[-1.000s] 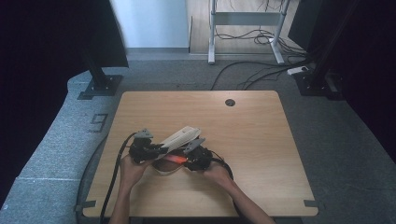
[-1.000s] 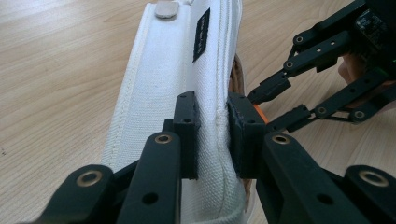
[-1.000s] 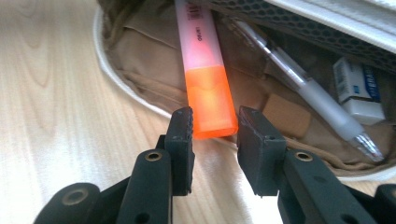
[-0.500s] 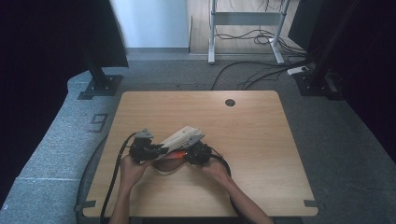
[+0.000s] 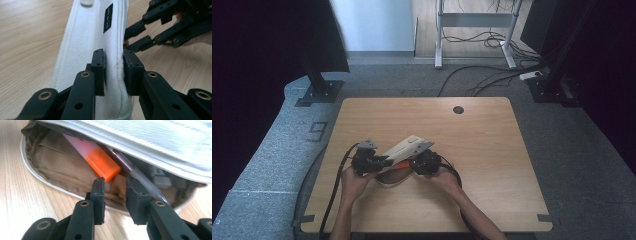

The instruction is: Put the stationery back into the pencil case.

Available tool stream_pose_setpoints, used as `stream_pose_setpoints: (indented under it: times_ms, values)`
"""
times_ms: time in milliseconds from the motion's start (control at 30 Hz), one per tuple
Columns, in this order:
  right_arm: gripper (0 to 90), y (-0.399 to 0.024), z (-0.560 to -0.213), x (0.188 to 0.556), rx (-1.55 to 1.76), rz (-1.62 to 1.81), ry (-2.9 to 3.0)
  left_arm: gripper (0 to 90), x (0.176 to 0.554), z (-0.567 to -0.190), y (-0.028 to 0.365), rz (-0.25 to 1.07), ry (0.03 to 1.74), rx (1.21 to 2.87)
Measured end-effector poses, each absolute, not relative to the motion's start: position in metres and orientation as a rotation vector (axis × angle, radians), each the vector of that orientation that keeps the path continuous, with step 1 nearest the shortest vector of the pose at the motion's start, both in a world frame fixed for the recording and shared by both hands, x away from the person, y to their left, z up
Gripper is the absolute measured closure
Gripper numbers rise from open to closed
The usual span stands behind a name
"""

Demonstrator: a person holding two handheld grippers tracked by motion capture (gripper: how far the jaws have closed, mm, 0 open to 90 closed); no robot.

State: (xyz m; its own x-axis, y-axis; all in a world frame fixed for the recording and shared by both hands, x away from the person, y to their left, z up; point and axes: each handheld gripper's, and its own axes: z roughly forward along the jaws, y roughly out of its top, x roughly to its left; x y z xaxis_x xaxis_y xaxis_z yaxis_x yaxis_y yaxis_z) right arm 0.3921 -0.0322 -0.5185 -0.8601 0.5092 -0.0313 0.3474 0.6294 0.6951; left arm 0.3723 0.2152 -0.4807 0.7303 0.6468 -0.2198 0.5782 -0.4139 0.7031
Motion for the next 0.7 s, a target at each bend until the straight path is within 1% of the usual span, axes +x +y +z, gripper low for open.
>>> stream_pose_setpoints:
  times_ms: [233,500,700]
  values:
    - [59.1,-0.053,-0.514,0.394,0.748,1.085,2.604,68.3,0.371,-0.485,0.210,0.089,0.914,2.144]
    - [51.3,-0.066,-0.510,0.394,0.765,1.090,2.588,63.4,0.369,-0.493,0.205,0.067,0.903,2.156]
    - [46.2,-0.072,-0.510,0.395,0.797,1.089,2.582,55.8,0.369,-0.502,0.199,0.028,0.879,2.174]
